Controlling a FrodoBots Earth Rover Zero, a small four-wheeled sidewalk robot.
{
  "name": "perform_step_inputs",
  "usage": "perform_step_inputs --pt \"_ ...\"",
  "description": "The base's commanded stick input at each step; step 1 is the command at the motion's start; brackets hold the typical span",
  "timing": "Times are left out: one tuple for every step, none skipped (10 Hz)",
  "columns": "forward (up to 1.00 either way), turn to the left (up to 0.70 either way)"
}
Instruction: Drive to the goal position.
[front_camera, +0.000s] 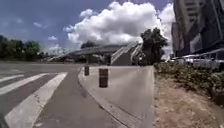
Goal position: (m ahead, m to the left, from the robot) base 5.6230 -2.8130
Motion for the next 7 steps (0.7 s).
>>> perform_step_inputs --pt "0.70 -0.02" --pt "0.70 -0.14" --pt "0.70 -0.14" --pt "0.70 -0.14" --pt "0.70 -0.14" --pt "0.70 -0.14" --pt "0.70 -0.01"
